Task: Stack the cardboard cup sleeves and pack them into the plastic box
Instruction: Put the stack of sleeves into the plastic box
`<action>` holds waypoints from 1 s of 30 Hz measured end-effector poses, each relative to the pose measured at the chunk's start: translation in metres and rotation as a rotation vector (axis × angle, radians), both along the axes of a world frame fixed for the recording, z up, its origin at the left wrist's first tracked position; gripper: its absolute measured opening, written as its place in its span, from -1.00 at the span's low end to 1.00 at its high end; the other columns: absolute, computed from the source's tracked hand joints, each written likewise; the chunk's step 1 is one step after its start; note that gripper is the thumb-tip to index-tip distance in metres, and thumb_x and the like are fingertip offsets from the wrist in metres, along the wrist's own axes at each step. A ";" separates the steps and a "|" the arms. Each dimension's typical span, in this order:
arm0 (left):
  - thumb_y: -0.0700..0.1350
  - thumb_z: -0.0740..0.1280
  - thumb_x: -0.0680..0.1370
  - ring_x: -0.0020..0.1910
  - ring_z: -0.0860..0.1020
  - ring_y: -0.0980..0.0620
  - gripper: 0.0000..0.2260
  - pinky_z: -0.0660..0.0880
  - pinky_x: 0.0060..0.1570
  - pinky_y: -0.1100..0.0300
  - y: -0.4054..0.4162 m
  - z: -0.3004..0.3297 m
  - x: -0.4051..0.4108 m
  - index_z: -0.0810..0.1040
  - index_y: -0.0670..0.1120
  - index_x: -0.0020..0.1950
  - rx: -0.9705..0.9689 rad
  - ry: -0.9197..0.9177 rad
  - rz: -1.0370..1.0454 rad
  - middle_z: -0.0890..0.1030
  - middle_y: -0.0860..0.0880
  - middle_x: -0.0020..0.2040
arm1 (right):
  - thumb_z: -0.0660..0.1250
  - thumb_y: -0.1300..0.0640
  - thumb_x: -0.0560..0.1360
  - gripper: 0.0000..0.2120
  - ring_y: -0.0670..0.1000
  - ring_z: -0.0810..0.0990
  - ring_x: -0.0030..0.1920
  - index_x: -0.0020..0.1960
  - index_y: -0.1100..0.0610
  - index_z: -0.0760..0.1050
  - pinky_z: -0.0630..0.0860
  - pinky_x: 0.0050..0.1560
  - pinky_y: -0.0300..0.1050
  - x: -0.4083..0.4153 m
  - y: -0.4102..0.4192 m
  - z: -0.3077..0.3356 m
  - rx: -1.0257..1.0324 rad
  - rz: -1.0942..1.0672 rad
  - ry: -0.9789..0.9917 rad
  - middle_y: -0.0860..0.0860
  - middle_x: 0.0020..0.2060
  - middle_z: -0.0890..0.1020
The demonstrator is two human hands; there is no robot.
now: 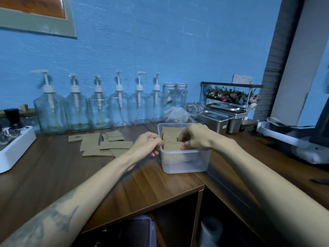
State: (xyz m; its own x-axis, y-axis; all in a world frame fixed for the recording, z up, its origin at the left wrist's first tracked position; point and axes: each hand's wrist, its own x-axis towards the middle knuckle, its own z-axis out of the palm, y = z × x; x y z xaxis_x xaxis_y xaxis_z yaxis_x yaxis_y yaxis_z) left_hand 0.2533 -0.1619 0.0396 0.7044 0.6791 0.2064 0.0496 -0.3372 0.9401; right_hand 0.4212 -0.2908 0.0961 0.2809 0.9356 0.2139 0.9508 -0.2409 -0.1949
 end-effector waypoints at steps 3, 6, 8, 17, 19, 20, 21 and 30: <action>-0.14 0.34 0.52 -0.32 0.58 0.06 -0.89 0.54 -0.23 0.16 -0.002 -0.005 -0.001 0.54 -0.08 0.03 -0.019 -0.049 -0.012 0.65 -0.05 -0.24 | 0.54 0.12 0.35 -0.81 -0.12 0.57 -0.10 -0.13 -0.02 0.55 0.39 -0.20 -0.41 0.005 0.004 -0.001 -0.008 0.001 0.016 -0.22 -0.20 0.62; -0.12 0.34 0.53 -0.28 0.63 0.05 -0.89 0.57 -0.23 0.18 -0.001 -0.009 0.000 0.52 -0.07 0.05 -0.034 -0.070 -0.026 0.67 -0.02 -0.24 | 0.53 0.09 0.34 -0.77 -0.24 0.44 -0.28 -0.11 -0.02 0.51 0.26 -0.35 -0.46 0.007 0.005 -0.004 -0.007 -0.013 -0.007 -0.27 -0.32 0.47; -0.09 0.35 0.53 -0.25 0.65 0.04 -0.84 0.58 -0.20 0.17 -0.001 -0.010 -0.001 0.51 -0.07 0.08 -0.035 -0.065 -0.029 0.68 -0.01 -0.22 | 0.54 0.09 0.33 -0.76 -0.25 0.43 -0.28 -0.11 -0.02 0.51 0.27 -0.34 -0.45 0.007 0.006 -0.004 -0.003 0.000 -0.005 -0.27 -0.31 0.48; 0.02 0.30 0.62 -0.33 0.55 0.06 -0.76 0.54 -0.29 0.21 0.010 -0.008 -0.016 0.55 -0.12 0.16 -0.092 -0.093 -0.002 0.60 -0.03 -0.28 | 0.62 0.07 0.29 -0.68 -0.26 0.47 -0.28 -0.05 0.02 0.57 0.31 -0.33 -0.46 0.005 -0.003 0.005 0.041 -0.007 0.118 -0.22 -0.30 0.52; 0.02 0.30 0.62 -0.31 0.56 0.08 -0.77 0.55 -0.28 0.23 0.017 -0.004 -0.022 0.57 -0.10 0.16 -0.052 -0.091 0.047 0.61 -0.03 -0.24 | 0.63 0.04 0.29 -0.64 -0.24 0.48 -0.25 0.01 0.05 0.59 0.33 -0.30 -0.44 0.001 -0.004 0.009 0.071 0.001 0.111 -0.20 -0.27 0.54; 0.02 0.30 0.62 -0.28 0.57 0.09 -0.79 0.55 -0.25 0.22 0.021 -0.002 -0.027 0.57 -0.07 0.14 -0.019 -0.081 0.065 0.62 -0.02 -0.20 | 0.62 0.03 0.30 -0.63 -0.20 0.51 -0.22 0.03 0.06 0.59 0.35 -0.27 -0.41 -0.002 -0.003 0.011 0.090 0.009 0.109 -0.18 -0.25 0.55; 0.02 0.30 0.62 -0.25 0.57 0.10 -0.81 0.56 -0.21 0.21 0.025 0.001 -0.032 0.57 -0.06 0.13 0.015 -0.069 0.077 0.62 -0.03 -0.16 | 0.62 0.03 0.31 -0.62 -0.14 0.53 -0.19 0.05 0.06 0.58 0.38 -0.23 -0.36 -0.006 -0.002 0.014 0.109 0.020 0.109 -0.16 -0.22 0.56; -0.06 0.36 0.59 0.01 0.52 0.15 -0.85 0.38 -0.11 0.40 0.072 0.014 -0.122 0.58 -0.06 0.13 0.418 0.152 0.274 0.57 0.04 0.05 | 0.48 0.05 0.47 -0.65 -0.02 0.57 -0.02 0.20 0.12 0.54 0.43 -0.02 -0.22 -0.075 0.043 0.034 0.260 0.187 0.150 0.01 -0.03 0.63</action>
